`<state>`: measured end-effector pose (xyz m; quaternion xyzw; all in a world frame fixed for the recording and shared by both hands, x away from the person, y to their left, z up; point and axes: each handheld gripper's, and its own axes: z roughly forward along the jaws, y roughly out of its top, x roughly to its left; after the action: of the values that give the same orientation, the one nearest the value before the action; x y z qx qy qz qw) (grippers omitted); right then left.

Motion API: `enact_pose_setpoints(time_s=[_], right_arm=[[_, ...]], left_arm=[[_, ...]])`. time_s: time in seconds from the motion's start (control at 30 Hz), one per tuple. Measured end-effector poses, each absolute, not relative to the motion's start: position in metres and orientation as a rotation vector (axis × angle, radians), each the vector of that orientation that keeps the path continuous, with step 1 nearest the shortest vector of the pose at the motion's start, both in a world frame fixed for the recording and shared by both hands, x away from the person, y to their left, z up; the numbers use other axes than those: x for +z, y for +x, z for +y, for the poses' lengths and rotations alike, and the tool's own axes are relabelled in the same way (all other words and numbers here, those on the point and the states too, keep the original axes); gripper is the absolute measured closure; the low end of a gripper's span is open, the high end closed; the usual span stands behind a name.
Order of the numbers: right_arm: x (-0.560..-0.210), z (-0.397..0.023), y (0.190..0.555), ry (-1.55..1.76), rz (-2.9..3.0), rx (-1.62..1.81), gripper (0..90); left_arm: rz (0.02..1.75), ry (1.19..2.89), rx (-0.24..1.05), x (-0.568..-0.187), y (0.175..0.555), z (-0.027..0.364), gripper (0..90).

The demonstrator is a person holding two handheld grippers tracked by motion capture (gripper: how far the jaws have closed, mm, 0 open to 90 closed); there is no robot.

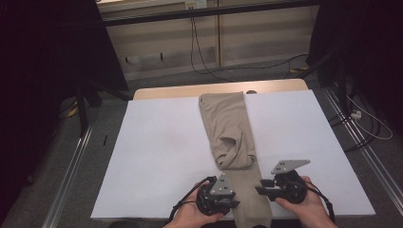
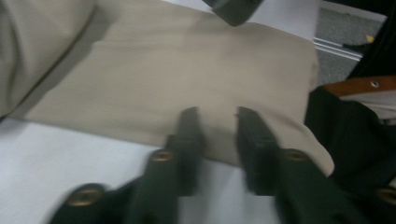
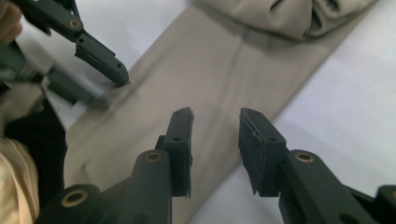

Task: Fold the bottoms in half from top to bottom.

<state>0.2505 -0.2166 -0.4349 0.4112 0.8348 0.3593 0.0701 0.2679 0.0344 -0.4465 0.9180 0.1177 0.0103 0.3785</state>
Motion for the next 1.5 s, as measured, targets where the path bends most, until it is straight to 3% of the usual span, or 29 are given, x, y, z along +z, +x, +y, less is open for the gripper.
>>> enact_pose_setpoints(time_s=[0.07,0.2,0.23,0.27,0.3,0.63,0.8,0.87,0.9,0.93,1.0,1.1,1.17,1.2,1.23,1.3,1.33,1.5], right_arm=[[-0.441,-0.214,0.243,1.199,2.543,0.987,65.1],[-0.442,-0.211,0.241,1.171,2.53,0.949,73.0],[-0.442,-0.212,0.241,1.174,2.528,0.946,77.6],[-0.441,-0.213,0.241,1.177,2.539,0.953,88.6],[-0.442,-0.213,0.242,1.2,2.555,0.983,90.0],[-0.439,-0.205,0.239,1.242,2.578,1.064,90.0],[-0.433,-0.215,0.242,1.286,2.524,1.063,90.0],[-0.435,-0.219,0.242,1.307,2.516,1.046,89.7],[-0.436,-0.22,0.241,1.32,2.513,1.038,88.6],[-0.437,-0.22,0.241,1.31,2.506,1.017,86.0],[-0.438,-0.221,0.238,1.301,2.51,0.993,74.6],[-0.44,-0.222,0.232,1.276,2.537,0.993,70.2],[-0.44,-0.218,0.229,1.235,2.548,0.98,68.2],[-0.44,-0.215,0.227,1.206,2.542,0.954,68.8],[-0.44,-0.212,0.225,1.184,2.534,0.929,69.9],[-0.44,-0.209,0.224,1.19,2.519,0.906,76.6],[-0.44,-0.21,0.224,1.207,2.533,0.927,90.0],[-0.439,-0.206,0.223,1.23,2.56,0.952,90.0]], left_arm=[[0.272,2.358,0.026,-0.446,0.265,0.033,87.9],[0.237,2.379,0.064,-0.444,0.262,0.031,90.0],[0.238,2.381,0.059,-0.444,0.262,0.032,90.0],[0.245,2.377,0.05,-0.444,0.263,0.033,90.0],[0.263,2.376,0.035,-0.444,0.264,0.034,90.0],[0.368,2.336,-0.025,-0.43,0.262,0.069,90.0],[0.374,2.271,-0.038,-0.431,0.262,0.062,90.0],[0.353,2.306,-0.025,-0.435,0.262,0.055,73.8],[0.33,2.308,-0.026,-0.438,0.262,0.052,74.0],[0.324,2.319,-0.016,-0.44,0.261,0.05,72.6],[0.337,2.322,0.02,-0.443,0.262,0.046,56.2],[0.299,2.353,0.034,-0.447,0.262,0.041,53.1],[0.268,2.347,0.049,-0.447,0.26,0.039,58.4],[0.252,2.359,0.033,-0.446,0.258,0.039,76.3],[0.246,2.357,0.053,-0.447,0.257,0.037,87.4],[0.242,2.381,0.044,-0.444,0.258,0.036,90.0],[0.256,2.378,0.035,-0.444,0.259,0.036,90.0],[0.338,2.379,-0.027,-0.439,0.262,0.05,90.0]])
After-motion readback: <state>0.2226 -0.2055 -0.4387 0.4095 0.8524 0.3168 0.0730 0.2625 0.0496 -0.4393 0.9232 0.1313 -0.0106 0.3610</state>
